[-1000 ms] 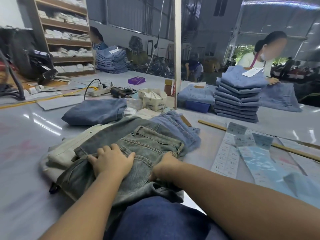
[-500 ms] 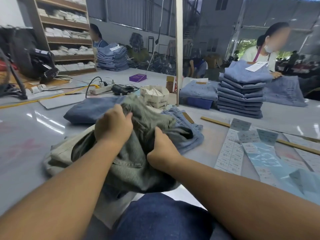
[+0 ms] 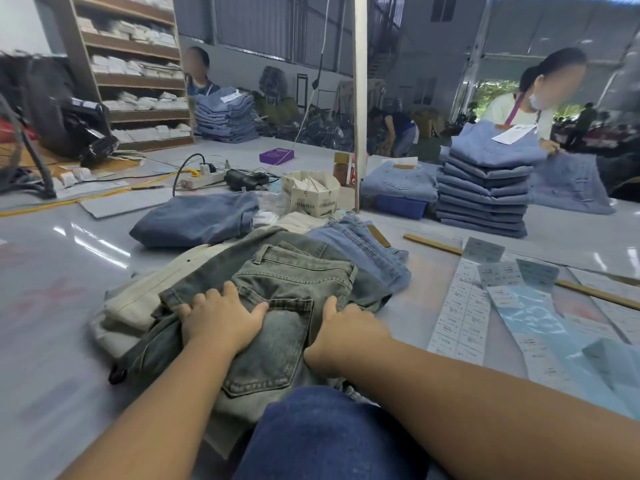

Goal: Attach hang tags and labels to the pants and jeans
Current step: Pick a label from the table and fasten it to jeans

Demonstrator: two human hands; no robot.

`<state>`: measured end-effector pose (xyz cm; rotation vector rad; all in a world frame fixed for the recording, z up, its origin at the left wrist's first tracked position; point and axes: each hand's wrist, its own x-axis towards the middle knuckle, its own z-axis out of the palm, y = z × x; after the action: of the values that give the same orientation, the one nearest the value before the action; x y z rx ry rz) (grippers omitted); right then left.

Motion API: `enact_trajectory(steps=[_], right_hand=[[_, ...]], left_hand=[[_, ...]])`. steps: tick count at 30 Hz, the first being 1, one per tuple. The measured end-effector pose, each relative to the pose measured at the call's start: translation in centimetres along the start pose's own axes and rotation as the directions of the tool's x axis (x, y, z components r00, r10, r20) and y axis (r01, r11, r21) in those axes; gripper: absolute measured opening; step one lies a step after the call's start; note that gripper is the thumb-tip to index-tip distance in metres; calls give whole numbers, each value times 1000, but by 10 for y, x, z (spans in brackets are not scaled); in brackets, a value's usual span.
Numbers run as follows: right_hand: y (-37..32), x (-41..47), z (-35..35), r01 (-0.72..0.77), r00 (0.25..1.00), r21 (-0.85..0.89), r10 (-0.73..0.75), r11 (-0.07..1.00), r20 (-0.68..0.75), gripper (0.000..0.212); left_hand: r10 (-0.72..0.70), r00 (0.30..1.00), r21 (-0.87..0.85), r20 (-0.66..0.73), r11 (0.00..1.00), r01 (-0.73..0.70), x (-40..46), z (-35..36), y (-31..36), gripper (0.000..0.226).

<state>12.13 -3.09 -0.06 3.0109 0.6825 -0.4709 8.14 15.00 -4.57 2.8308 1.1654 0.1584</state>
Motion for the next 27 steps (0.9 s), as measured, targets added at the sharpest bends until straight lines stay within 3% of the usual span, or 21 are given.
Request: enact_trajectory(steps=[4,8,13,17,20,21,23,25,27], right_hand=[[-3,-4,-3,17,994,-164,-35,986,-107,83],[-2,-2,-1,136,959,-294,-200,946,-200,80],[-4,1,9,187,971,-199,-212,962,-112,88],[-4,5,9,248,948,-136,-269,959,-169,84],[-3,6,6,275,945,-216,-305,937,-118,81],[-1,5,5,270,957,-231,-286,935,-40,83],[2,0,-5,277,960,-263,-257,924,109,88],[4,-14,-27,333,940,-330,-281,883,195,73],[7,-34,-55,360,924,-337,-285,870,253,55]], left_hand=[[-9,999,-57,31,998,10,5,-7,1,80],[-5,1000,-187,29,982,11,6,-7,0,63],[14,1000,-249,9,968,-11,8,-8,3,49],[15,977,-311,-211,947,-81,17,-28,5,36],[96,934,-93,-344,986,-136,11,-30,10,48],[155,941,24,-301,988,-155,3,-20,12,58],[219,968,85,-121,974,-210,-13,0,12,65],[202,977,76,75,975,-207,-17,-2,8,61],[201,965,150,167,962,-226,-20,-23,11,64]])
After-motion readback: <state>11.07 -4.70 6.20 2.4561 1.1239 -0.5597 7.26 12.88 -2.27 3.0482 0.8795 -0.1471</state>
